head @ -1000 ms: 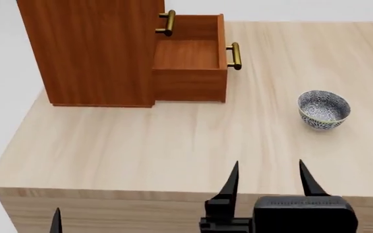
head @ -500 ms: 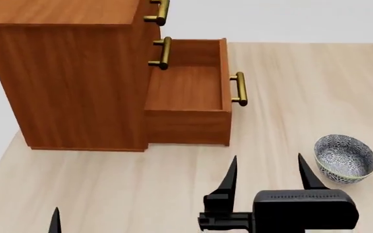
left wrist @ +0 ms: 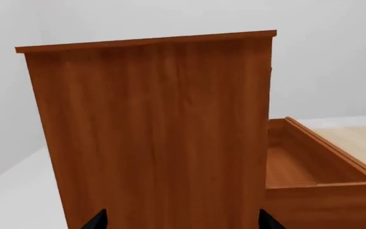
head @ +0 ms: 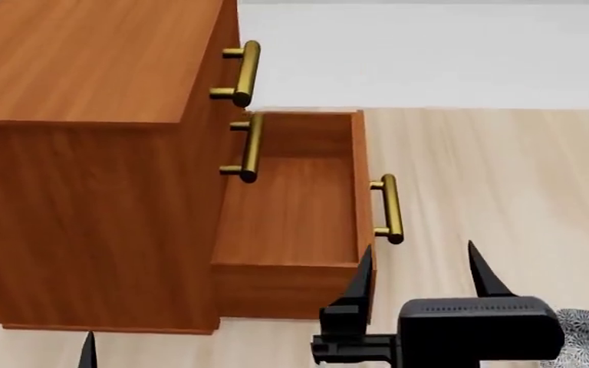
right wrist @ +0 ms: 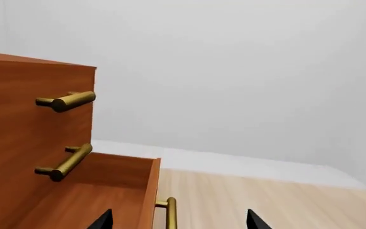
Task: Put the bowl in the bottom drawer of the cabinet.
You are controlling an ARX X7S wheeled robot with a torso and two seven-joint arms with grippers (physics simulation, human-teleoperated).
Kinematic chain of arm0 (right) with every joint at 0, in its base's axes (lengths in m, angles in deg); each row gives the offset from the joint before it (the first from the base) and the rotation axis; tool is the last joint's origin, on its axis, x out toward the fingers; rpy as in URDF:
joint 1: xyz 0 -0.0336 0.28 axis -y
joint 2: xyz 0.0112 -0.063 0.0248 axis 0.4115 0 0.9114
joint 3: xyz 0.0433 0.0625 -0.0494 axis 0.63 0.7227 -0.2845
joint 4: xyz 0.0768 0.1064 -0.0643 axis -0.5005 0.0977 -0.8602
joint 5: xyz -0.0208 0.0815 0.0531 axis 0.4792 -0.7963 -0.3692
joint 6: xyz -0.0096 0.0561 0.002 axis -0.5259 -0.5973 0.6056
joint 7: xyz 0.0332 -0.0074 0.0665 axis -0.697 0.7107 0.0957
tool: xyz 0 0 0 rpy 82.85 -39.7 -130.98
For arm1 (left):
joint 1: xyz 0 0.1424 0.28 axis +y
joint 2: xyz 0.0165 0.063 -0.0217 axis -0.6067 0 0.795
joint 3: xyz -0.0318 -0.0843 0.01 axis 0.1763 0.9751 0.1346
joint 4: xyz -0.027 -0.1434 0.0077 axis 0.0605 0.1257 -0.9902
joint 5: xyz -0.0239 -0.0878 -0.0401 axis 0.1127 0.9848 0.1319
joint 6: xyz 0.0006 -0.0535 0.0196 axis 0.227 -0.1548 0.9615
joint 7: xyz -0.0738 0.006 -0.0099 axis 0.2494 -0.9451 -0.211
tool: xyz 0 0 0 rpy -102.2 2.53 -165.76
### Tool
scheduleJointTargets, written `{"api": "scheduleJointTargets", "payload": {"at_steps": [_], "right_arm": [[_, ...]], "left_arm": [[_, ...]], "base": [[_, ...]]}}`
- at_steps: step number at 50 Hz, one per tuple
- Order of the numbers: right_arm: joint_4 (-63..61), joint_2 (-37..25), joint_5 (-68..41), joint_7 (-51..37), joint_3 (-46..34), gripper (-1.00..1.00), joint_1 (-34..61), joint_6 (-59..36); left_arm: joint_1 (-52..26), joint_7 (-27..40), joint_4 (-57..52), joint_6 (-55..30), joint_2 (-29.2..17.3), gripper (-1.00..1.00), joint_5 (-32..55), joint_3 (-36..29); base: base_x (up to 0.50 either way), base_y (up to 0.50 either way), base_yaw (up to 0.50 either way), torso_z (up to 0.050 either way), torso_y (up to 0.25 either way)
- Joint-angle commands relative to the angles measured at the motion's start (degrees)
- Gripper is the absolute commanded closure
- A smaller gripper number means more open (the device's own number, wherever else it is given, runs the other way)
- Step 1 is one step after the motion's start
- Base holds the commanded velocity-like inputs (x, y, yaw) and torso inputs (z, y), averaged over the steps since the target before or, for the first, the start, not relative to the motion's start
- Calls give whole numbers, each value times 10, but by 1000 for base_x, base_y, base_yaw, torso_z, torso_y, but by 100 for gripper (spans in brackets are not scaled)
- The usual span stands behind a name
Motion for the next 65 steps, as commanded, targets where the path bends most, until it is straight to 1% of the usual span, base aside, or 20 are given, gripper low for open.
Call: {"api": "scheduleJointTargets", "payload": {"at_steps": [1, 27, 37, 44, 50, 56, 58, 60, 62, 63, 65], "right_arm": [[-1, -2, -2, -3, -4, -100, 5, -5], [10, -4, -11, -8, -8, -100, 6, 3], [8, -6, -14, -11, -8, -100, 6, 2], [19, -7, -17, -9, -10, -100, 11, 3], [27, -6, -19, -8, -13, -100, 17, 4], [35, -2, -24, -9, -13, -100, 12, 10], [31, -4, -24, -10, -14, -100, 11, 10], [31, -4, -26, -11, -13, -100, 11, 9], [29, -5, -26, -10, -15, -100, 11, 8], [21, -7, -28, -7, -15, -100, 8, 13], [11, -8, -35, -7, -11, -100, 6, 6]], "left_arm": [[1, 2, 0, 2, -5, -100, 4, -2], [4, 14, 10, 12, -11, -100, 8, -1], [17, 15, 6, 25, -15, -100, 12, 0], [40, 12, -12, 22, -24, -100, 30, 9], [50, 19, -11, 28, -27, -100, 28, 16], [43, 20, -4, 28, -26, -100, 26, 11], [38, 18, 3, 34, -32, -100, 6, -3], [31, 24, 6, 20, -30, -100, 3, -6], [33, 22, 9, 33, -27, -100, 9, -2], [39, 20, 11, 59, -25, -100, 12, 4], [31, 33, 10, 39, -24, -100, 1, 3]], "base": [[500, 8, 0, 0, 0], [500, 9, 0, 0, 1], [500, 7, 0, 0, 0], [500, 8, 0, 0, 0], [500, 8, 0, 0, 0], [500, 9, 0, 0, 0], [500, 10, 0, 0, 0], [500, 10, 0, 0, 0], [500, 10, 0, 0, 0], [0, 0, 0, 0, 0], [0, 0, 0, 0, 0]]}}
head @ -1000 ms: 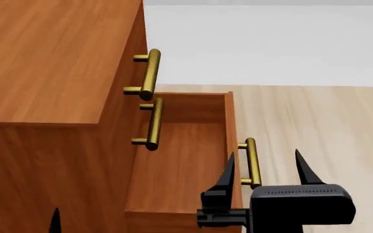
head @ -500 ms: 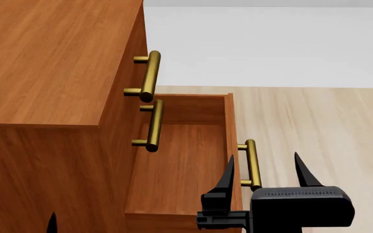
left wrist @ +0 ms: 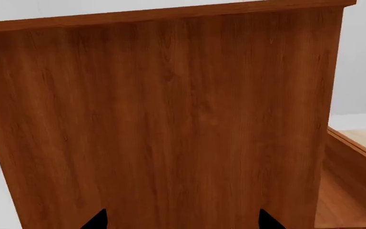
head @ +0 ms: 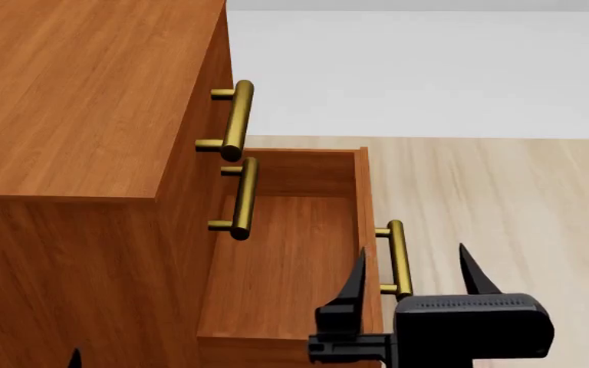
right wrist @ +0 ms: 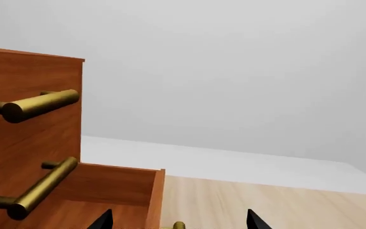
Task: Put the bowl in the bottom drawer of the cabinet.
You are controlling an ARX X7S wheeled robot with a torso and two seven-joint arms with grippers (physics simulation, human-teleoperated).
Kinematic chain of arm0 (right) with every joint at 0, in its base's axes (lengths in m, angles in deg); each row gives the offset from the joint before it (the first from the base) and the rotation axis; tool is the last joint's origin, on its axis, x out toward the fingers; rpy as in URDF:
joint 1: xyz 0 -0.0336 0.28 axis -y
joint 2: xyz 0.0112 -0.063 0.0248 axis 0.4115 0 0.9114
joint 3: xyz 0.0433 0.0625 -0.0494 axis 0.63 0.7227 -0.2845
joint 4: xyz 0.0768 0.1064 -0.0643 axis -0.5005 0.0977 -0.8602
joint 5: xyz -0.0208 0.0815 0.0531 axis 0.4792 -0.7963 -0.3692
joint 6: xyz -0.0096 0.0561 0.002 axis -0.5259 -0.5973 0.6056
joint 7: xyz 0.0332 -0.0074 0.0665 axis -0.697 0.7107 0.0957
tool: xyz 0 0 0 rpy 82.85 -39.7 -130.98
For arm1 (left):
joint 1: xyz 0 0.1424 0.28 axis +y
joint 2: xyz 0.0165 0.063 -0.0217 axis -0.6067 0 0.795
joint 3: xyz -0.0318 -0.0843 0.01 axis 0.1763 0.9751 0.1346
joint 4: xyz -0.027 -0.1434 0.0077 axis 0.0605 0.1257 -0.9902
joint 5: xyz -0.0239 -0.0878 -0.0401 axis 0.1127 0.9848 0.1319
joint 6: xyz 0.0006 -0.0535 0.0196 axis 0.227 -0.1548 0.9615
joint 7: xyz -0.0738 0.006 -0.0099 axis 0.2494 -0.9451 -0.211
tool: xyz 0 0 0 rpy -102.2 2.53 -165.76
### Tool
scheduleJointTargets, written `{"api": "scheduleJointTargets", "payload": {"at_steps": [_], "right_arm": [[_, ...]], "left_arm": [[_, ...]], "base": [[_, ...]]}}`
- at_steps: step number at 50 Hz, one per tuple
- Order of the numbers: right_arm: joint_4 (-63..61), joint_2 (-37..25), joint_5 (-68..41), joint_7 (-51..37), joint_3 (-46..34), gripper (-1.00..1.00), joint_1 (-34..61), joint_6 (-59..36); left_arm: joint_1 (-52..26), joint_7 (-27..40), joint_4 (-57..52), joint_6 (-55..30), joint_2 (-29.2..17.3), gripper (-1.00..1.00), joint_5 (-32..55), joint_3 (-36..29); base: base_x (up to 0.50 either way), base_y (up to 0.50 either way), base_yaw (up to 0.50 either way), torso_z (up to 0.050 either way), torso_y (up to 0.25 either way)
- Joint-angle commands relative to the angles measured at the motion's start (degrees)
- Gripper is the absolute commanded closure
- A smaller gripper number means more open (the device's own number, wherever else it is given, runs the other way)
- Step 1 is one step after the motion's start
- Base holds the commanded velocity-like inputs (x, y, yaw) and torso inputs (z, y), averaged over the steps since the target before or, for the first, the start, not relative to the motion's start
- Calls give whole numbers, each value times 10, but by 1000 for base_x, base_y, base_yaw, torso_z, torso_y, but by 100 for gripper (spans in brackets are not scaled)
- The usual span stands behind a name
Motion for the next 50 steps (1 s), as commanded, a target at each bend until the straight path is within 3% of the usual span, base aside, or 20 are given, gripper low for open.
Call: {"api": "scheduleJointTargets", "payload": {"at_steps": [1, 29, 50], "right_arm": [[-14, -4, -10, 2, 1, -100, -5, 0], [-81, -67, -57, 11, 50, -100, -6, -107], [-106, -114, -160, 10, 169, -100, 13, -289]], "left_arm": [[-6, 8, 10, 10, 0, -100, -10, -2], [-16, 19, 8, -4, -2, -100, 0, 2], [-23, 23, 21, -2, -5, -100, 4, 3]], "base": [[0, 0, 0, 0, 0], [0, 0, 0, 0, 0], [0, 0, 0, 0, 0]]}}
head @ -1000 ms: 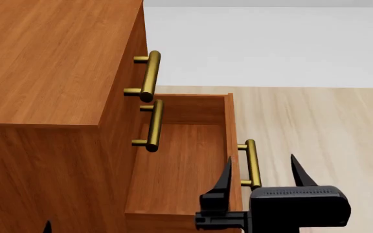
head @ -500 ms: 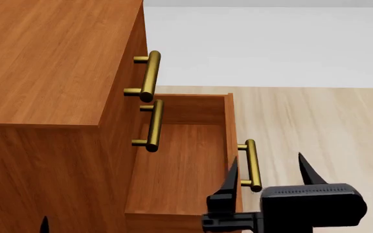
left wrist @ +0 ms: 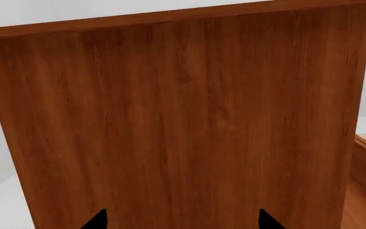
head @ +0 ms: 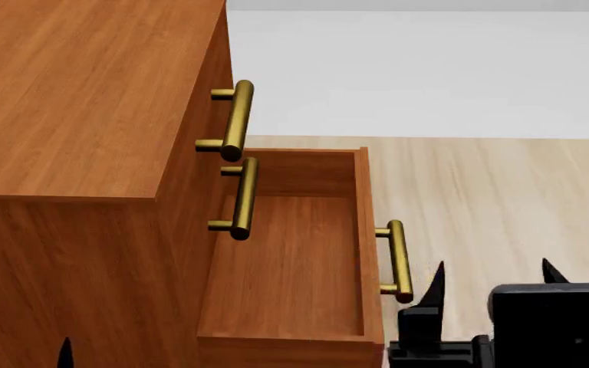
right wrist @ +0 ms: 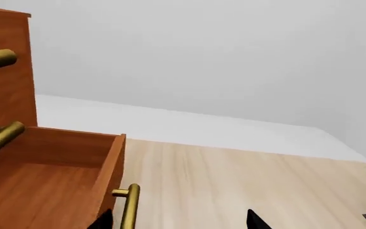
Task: Put the bowl in the bottom drawer of the cabinet.
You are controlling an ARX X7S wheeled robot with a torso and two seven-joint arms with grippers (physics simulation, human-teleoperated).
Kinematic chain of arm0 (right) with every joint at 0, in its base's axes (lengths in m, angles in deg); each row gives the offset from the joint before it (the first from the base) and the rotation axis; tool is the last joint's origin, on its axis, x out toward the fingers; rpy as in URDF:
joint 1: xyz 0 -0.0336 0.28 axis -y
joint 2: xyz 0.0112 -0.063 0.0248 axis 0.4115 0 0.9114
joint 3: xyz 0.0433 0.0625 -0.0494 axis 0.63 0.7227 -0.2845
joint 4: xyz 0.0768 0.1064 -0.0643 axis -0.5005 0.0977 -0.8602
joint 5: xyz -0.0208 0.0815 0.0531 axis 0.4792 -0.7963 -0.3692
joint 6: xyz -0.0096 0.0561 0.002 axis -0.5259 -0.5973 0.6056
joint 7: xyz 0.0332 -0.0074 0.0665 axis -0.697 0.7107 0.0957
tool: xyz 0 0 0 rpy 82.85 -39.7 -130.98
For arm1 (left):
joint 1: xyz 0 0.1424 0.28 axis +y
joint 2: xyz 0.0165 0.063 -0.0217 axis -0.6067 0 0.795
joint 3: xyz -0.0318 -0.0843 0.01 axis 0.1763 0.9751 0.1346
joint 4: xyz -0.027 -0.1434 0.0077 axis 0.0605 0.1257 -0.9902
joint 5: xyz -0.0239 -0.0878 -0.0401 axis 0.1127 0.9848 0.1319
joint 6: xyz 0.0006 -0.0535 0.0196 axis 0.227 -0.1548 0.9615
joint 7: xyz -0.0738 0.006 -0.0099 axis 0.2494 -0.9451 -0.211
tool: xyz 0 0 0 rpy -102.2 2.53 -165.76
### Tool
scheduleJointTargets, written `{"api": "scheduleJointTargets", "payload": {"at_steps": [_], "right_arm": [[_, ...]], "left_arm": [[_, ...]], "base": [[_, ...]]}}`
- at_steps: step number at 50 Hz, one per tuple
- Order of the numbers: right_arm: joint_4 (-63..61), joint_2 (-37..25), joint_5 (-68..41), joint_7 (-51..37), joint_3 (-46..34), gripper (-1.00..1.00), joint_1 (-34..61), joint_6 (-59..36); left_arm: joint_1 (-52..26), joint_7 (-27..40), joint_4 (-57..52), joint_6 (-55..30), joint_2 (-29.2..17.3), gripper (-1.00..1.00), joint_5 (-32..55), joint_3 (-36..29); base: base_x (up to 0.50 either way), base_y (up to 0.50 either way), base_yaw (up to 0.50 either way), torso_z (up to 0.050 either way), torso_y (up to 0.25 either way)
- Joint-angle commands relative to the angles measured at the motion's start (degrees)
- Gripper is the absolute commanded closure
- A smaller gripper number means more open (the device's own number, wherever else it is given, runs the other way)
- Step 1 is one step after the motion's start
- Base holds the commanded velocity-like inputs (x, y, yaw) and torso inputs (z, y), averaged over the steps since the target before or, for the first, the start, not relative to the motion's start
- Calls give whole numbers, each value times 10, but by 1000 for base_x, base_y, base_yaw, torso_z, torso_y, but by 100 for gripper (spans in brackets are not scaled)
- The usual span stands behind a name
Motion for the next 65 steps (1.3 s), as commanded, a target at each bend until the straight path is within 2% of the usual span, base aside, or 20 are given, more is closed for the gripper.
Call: {"api": "scheduleJointTargets", "payload": {"at_steps": [1, 6, 22, 30, 37, 42, 65], "right_arm": [[-7, -24, -51, -2, 63, -100, 11, -96], [-7, -41, -74, -7, 109, -100, 14, -147], [39, -74, -94, -15, 183, -100, 24, -223], [110, -85, -85, -8, 181, -100, 30, -223], [151, -103, -80, 19, 145, -100, 28, -212], [183, -100, -95, 32, 170, -100, 32, -217], [283, -127, -58, 41, 146, -100, 37, -176]], "left_arm": [[-3, 2, 6, 0, -2, -100, 4, 3], [-5, 3, 7, -2, -2, -100, 5, 2], [-8, 6, 7, -2, -4, -100, 10, 2], [-8, 8, 6, -1, -5, -100, 12, 2], [-7, 10, 7, 1, -5, -100, 13, 2], [-7, 11, 12, 2, -5, -100, 15, 3], [-8, 16, 7, 3, -8, -100, 17, 0]], "base": [[0, 0, 0, 0, 0], [0, 0, 0, 0, 0], [0, 0, 0, 0, 0], [0, 0, 0, 0, 0], [0, 0, 0, 0, 0], [0, 0, 0, 0, 0], [0, 0, 0, 0, 0]]}}
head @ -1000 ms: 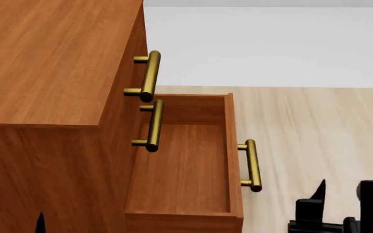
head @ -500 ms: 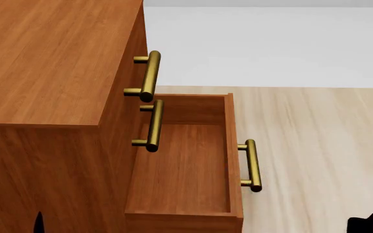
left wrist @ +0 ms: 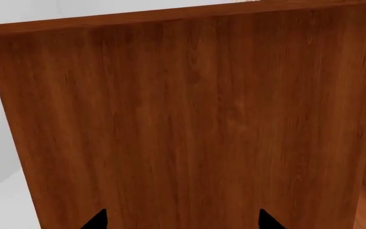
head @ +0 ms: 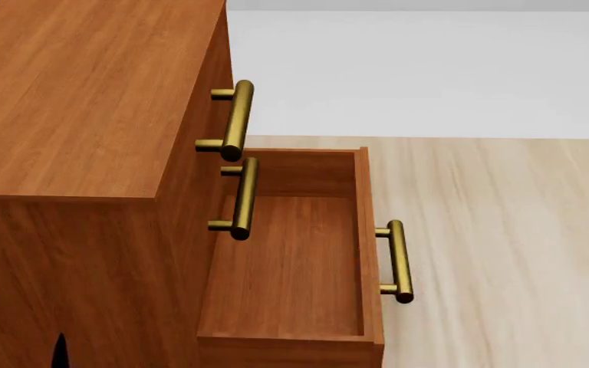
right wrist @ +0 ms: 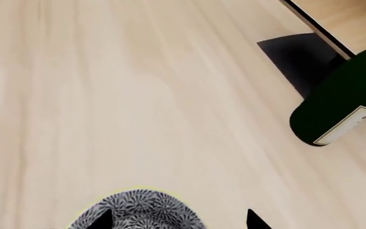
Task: Put the bowl in the bottom drawer of the cabinet.
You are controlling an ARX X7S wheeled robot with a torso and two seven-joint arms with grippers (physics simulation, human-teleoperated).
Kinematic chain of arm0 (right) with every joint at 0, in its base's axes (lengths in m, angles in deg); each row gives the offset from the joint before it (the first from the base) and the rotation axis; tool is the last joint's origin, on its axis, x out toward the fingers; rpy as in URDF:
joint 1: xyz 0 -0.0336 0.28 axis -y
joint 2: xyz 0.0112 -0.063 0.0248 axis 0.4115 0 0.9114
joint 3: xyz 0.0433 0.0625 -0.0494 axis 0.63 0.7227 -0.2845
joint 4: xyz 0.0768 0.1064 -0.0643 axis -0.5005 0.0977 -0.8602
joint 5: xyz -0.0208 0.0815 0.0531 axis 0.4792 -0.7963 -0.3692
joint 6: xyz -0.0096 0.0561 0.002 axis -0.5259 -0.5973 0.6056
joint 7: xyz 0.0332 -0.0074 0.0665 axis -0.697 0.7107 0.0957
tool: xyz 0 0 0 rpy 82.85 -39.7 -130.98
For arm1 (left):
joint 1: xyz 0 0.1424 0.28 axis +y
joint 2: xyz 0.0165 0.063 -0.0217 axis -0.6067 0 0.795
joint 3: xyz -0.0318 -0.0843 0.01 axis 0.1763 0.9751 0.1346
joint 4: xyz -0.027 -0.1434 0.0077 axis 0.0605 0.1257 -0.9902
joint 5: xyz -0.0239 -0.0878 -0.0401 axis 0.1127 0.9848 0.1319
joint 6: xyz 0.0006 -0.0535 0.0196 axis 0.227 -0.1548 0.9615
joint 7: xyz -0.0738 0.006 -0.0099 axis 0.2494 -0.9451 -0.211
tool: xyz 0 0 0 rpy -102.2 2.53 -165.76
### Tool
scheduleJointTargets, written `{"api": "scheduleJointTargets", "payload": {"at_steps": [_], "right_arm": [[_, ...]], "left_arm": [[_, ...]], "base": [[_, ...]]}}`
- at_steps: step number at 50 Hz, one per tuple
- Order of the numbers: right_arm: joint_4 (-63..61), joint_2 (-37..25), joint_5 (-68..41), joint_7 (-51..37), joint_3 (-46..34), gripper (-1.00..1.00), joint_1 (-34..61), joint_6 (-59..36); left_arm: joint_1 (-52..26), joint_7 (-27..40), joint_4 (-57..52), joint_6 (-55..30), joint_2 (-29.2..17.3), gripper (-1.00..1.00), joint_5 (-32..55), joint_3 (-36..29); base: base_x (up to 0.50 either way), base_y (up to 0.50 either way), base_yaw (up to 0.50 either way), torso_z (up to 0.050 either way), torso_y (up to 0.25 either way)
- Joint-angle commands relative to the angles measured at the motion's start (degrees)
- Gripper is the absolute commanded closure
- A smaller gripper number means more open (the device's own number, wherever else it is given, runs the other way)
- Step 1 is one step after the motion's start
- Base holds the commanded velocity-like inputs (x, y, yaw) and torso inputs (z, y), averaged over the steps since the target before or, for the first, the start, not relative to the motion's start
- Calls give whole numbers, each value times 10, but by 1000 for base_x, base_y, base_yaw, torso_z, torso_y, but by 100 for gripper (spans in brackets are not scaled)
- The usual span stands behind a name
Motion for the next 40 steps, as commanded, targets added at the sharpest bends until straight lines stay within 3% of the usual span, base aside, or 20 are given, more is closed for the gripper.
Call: {"api": "scheduleJointTargets", "payload": {"at_steps": [1, 40], "right_arm": [[52, -10, 11, 8, -6, -100, 8, 16], [221, -17, 49, 53, -76, -100, 31, 85]], "left_arm": [[0, 2, 0, 2, -1, -100, 2, -1], [-2, 12, 2, 3, -6, -100, -2, -10]], "base": [[0, 0, 0, 0, 0], [0, 0, 0, 0, 0]]}}
